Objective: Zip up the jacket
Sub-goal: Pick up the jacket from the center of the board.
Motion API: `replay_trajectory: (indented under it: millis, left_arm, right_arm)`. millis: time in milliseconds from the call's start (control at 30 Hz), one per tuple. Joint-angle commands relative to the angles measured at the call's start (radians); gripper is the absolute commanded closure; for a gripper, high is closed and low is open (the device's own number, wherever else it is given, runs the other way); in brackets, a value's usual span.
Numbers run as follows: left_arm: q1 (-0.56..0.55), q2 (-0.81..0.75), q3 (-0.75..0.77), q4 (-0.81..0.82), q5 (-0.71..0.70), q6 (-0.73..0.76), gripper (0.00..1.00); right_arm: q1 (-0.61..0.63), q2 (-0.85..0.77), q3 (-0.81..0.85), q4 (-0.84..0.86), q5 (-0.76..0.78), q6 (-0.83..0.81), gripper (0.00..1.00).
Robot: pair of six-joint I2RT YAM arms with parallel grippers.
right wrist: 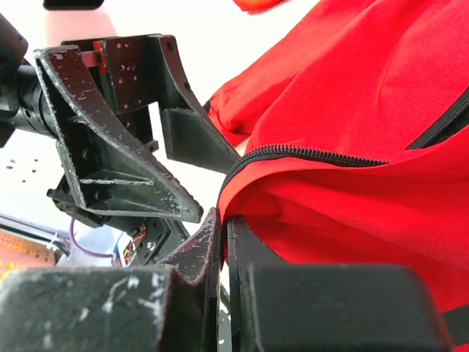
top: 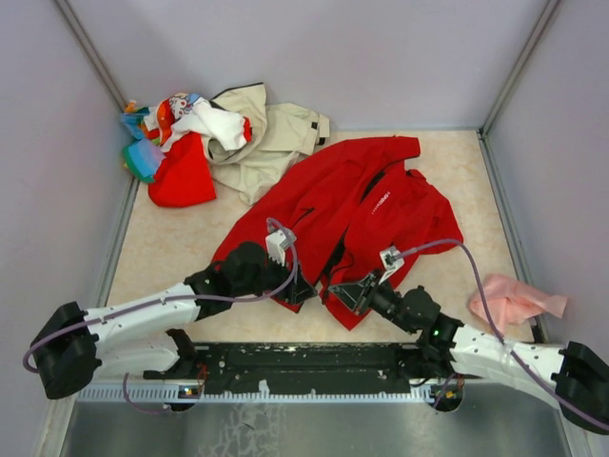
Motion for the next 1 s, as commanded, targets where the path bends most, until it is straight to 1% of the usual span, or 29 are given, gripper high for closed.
replay_trajectory:
  millis: [0, 100, 233, 433, 667, 800, 967]
  left_arm:
    - [-0.001, 0.032, 0.115, -0.332, -0.142, 0.086, 0.31]
    - [-0.005, 0.097, 0.178, -0.439, -0.193, 0.096, 0.29]
    - [-0.016, 0.177, 0.225, -0.512, -0.254, 0.103, 0.29]
    - [-0.022, 0.316, 0.316, -0.583, -0.32, 0.132, 0.28]
    - [-0.03, 0.441, 0.39, -0.631, -0.328, 0.166, 0.29]
    - [-0.045, 0.506, 0.417, -0.679, -0.355, 0.153, 0.29]
    - [-0.087, 0.563, 0.443, -0.742, -0.426, 0.114, 0.29]
  right_arm:
    - [0.001, -0.019, -0.026, 0.065, 0.041, -0.062, 1.0]
    - [0.001, -0.024, -0.039, 0.077, 0.041, -0.09, 1.0]
    - [0.001, -0.037, -0.051, 0.08, 0.051, -0.126, 1.0]
    - [0.001, -0.043, -0.065, 0.064, 0.073, -0.16, 1.0]
    - [0.002, -0.055, -0.089, 0.09, 0.074, -0.166, 1.0]
    - [0.001, -0.079, -0.095, 0.074, 0.078, -0.167, 1.0]
    - [0.001, -0.116, -0.104, 0.055, 0.091, -0.167, 1.0]
